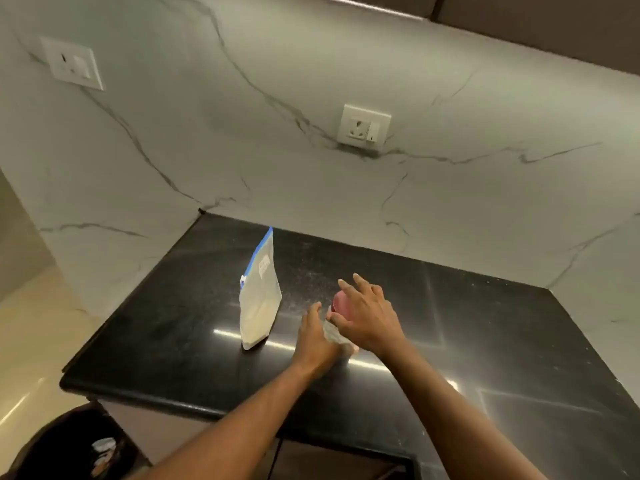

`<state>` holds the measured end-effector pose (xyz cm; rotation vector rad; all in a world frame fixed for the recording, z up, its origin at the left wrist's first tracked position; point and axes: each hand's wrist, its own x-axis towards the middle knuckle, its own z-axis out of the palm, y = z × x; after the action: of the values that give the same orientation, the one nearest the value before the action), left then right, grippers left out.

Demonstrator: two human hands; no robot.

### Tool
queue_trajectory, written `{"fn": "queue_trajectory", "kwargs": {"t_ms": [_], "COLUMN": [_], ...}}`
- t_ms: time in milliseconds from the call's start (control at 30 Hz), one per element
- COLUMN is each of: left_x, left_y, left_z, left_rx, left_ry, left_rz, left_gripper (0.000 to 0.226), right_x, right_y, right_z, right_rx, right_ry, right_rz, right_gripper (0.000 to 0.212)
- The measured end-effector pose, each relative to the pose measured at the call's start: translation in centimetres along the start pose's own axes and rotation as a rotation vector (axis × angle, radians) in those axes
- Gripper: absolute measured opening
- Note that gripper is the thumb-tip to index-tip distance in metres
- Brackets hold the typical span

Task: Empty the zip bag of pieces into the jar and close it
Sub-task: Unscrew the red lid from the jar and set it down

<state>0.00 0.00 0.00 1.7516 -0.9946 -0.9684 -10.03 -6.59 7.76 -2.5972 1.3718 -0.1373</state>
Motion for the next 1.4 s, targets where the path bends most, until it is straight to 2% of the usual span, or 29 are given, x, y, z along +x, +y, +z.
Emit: {"fn": "queue_trajectory", "kwargs": {"t_ms": [67,233,400,467,600,700,767,867,933,1033,1167,1267,1333,1400], "left_x": [1.6,3.9,5.6,6.0,6.4,6.7,6.9,7.0,7.0,7.1,7.0,7.0,7.1,7.2], "left_y": [-0.3,-1.6,-2.7,-2.8,-3.2,-3.0,-2.9,-2.6,-2.4,-2.2,-2.8,-2.7,-2.8,-3.1], "left_z": [0.4,1.4,0.5,-0.1,-1.0,-1.3,-1.4,-1.6,-1.8,-1.7,-1.6,-1.6,-1.4,-1.2], "left_rx": [0.027,0.092,0.25,0.257,0.245,0.266,0.263,0.242,0.237,0.228,0.247,0.281,0.263,0.23], "left_ry": [0.007,-0.035,-0.088,-0.103,-0.169,-0.19,-0.204,-0.224,-0.218,-0.215,-0.192,-0.185,-0.193,-0.18], "left_rz": [0.062,0.186,0.263,0.299,0.347,0.375,0.369,0.341,0.353,0.359,0.363,0.388,0.377,0.363], "left_gripper": [0.119,0.093,0.088,0.086,0.1,0.093,0.086,0.083,0.083,0.081,0.084,0.081,0.077,0.078], "right_x": [1.1,2.1,3.8,4.0,4.2,4.6,4.6,4.3,4.0,4.2,4.9,5.4,5.5,5.5], "right_y": [0.0,0.2,0.1,0.2,1.1,1.9,1.9,1.1,0.4,0.6,1.6,2.2,2.1,1.7], "right_z": [0.5,0.9,-0.4,-1.0,-2.3,-3.5,-3.9,-3.2,-1.9,-1.8,-3.1,-4.2,-4.4,-4.0], "right_rx": [-0.013,-0.009,-0.069,-0.067,-0.031,0.108,0.115,-0.36,-0.48,-0.34,-0.281,-0.106,0.021,-0.133], "right_ry": [-0.034,-0.074,-0.148,-0.211,-0.371,-0.478,-0.406,-0.261,-0.239,-0.262,-0.457,-0.536,-0.487,-0.306], "right_rz": [0.035,0.085,0.112,0.064,-0.118,-0.213,-0.201,-0.038,0.033,0.013,-0.235,-0.346,-0.331,-0.191], "right_gripper": [0.077,0.077,0.075,0.077,0.075,0.057,0.053,0.083,0.091,0.074,0.083,0.07,0.058,0.068]}}
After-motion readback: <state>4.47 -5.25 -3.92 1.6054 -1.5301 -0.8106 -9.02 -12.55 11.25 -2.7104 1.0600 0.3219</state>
